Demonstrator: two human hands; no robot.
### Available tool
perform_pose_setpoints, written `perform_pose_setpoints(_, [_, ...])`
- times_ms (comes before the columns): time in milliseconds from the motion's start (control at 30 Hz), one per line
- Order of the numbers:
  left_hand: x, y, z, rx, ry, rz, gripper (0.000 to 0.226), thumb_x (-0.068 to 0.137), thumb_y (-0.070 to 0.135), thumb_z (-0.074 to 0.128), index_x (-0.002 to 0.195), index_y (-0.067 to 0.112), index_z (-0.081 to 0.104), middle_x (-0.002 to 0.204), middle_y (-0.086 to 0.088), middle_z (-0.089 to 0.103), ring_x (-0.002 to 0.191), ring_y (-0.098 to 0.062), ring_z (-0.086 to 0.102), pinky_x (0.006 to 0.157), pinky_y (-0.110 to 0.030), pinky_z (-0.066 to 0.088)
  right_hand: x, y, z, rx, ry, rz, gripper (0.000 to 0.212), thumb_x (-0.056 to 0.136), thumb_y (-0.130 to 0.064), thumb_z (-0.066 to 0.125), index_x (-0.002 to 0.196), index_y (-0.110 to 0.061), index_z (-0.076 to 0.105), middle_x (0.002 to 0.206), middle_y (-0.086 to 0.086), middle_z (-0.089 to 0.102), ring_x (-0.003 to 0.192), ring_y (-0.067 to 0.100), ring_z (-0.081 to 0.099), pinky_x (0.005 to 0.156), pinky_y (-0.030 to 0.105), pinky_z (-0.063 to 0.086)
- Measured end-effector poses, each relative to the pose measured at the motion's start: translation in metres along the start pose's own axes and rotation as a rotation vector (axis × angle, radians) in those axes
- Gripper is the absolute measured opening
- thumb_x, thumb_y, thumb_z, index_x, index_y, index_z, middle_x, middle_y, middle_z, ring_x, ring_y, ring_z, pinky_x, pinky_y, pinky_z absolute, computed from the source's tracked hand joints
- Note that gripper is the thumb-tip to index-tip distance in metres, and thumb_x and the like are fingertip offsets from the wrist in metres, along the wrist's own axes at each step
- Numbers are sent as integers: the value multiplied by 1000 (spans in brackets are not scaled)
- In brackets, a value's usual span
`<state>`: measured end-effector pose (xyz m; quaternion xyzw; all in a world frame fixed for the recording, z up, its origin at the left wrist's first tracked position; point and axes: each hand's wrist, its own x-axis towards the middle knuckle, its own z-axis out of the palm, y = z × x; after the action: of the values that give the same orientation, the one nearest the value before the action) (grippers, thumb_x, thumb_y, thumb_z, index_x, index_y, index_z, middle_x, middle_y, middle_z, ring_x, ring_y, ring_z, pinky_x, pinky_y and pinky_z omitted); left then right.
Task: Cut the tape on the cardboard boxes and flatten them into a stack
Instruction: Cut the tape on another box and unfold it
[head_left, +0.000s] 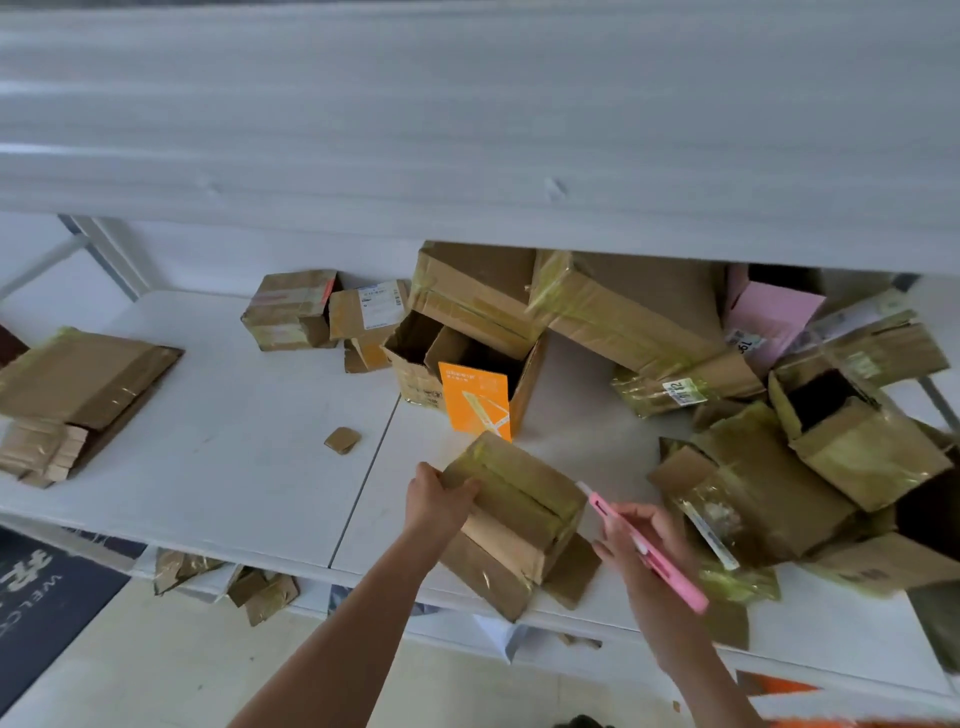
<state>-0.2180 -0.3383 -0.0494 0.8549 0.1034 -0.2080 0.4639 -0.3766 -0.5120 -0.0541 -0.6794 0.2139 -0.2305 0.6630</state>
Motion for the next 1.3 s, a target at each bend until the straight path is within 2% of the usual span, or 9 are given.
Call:
perform_pose_setpoints(167, [-16,-14,-4,-4,12,-35,33,89,32,67,88,10,42,84,-3,48,69,-14,45,54,-27,33,-1,-3,24,114,-42,94,25,87,-43,68,96,-20,65,93,10,69,81,28,66,76,66,49])
perform_pose_setpoints(267, [-20,-19,-14,34,79,-13,36,87,27,69,99,5,42,93,-6,49,71,-15,47,55,-26,35,16,1,35,152,-7,173,25,93,-28,62,97,-3,58,98,15,69,93,23,69,73,54,60])
perform_pose_setpoints(367, [-24,-22,-20,137,127,192,53,89,11,64,132,10,32,127,-6,37,105,-26,48,87,-36,43,26,0,46,261,12,253,23,93,-23,60,95,-1,52,105,21,66,102,25,67,68,31,60])
perform_pose_setpoints(433, [-19,-27,-20,319,93,390,58,93,6,55,145,15,30,151,-7,27,136,-27,35,112,-45,32,24,-2,47,307,23,247,30,88,-31,61,95,-3,50,105,21,64,99,19,67,69,30,59])
perform_pose_setpoints(500, [-13,-33,-16,384,5,481,49,99,6,46,147,13,36,161,-4,19,149,-23,18,122,-44,17,22,-1,45,307,18,233,37,87,-34,60,98,-1,48,104,20,63,99,16,66,74,33,60])
perform_pose_setpoints(667, [-15,-47,-13,137,-127,482,44,103,11,42,147,17,34,162,2,9,149,-10,10,121,-41,24,26,1,45,394,80,272,9,100,-18,52,95,-11,55,87,8,63,83,6,66,83,42,58])
perform_pose_setpoints(800, [-9,-47,-15,181,-184,467,59,97,24,60,148,17,30,161,7,5,140,2,8,119,-27,21,29,5,44,417,75,269,11,100,-11,52,103,-9,62,86,4,65,84,6,67,90,43,56])
perform_pose_setpoints(1000, [-6,-47,-12,191,-201,464,64,96,28,60,149,18,26,161,8,0,139,1,8,114,-23,23,24,10,43,381,71,217,6,96,-10,57,96,-5,60,84,2,69,91,13,70,86,38,59])
perform_pose_setpoints(1300, [-2,-51,-13,180,-212,447,66,95,31,60,150,19,24,161,10,-2,148,-12,9,119,-41,29,24,15,48,283,69,196,18,97,-11,57,105,5,56,94,14,64,88,12,68,74,32,61])
